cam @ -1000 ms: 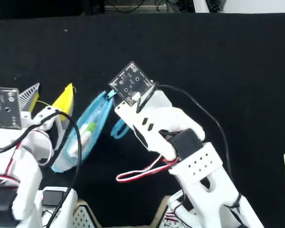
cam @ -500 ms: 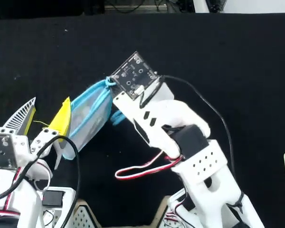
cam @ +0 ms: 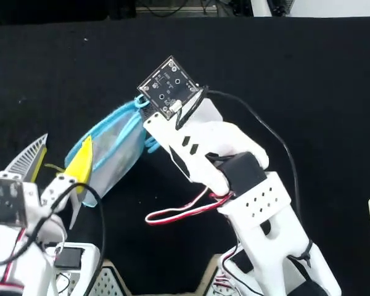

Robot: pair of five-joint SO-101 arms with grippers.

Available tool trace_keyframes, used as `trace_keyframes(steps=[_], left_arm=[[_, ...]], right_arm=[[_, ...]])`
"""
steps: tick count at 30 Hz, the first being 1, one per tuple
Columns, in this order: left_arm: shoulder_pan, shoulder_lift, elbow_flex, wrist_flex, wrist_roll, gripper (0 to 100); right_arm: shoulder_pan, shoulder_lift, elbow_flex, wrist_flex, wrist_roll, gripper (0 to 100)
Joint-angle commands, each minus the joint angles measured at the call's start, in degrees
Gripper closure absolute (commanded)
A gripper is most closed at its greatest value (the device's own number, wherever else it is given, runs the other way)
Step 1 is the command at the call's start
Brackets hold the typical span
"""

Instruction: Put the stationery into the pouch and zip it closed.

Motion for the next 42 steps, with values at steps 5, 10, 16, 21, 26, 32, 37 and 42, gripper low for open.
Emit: trace_keyframes(steps=[5, 10, 16, 21, 26, 32, 37, 42], left_arm=[[0.8, 0.5, -13.1, 10.3, -4.4, 77], [0.8, 0.5, -17.6, 14.8, -4.6, 77], [6.5, 0.6, -14.6, 18.5, -7.0, 77], [11.3, 0.6, -8.4, 17.8, -6.6, 77], [11.2, 0.5, -2.3, 12.7, -6.7, 77], [10.3, 0.4, 2.0, 7.9, -6.7, 77], [3.1, 0.1, 2.1, 2.9, -6.7, 77], [-1.7, 0.4, 2.2, -2.0, -6.5, 77]], right_arm=[[-0.3, 0.4, -5.6, 5.7, 0.3, 98.8], [-0.3, 0.5, -5.6, 5.2, 0.3, 98.8], [-0.3, 0.4, -5.6, 4.9, 0.3, 98.8], [-0.3, 0.5, -5.6, 4.9, 0.3, 98.8], [-0.2, 0.0, -5.6, 5.5, 0.3, 98.8], [-0.2, -2.5, -5.5, 7.7, 0.3, 98.8], [-0.3, -4.1, -5.5, 7.7, 0.2, 98.8], [-0.3, -4.3, -5.3, 7.7, 0.2, 98.8]])
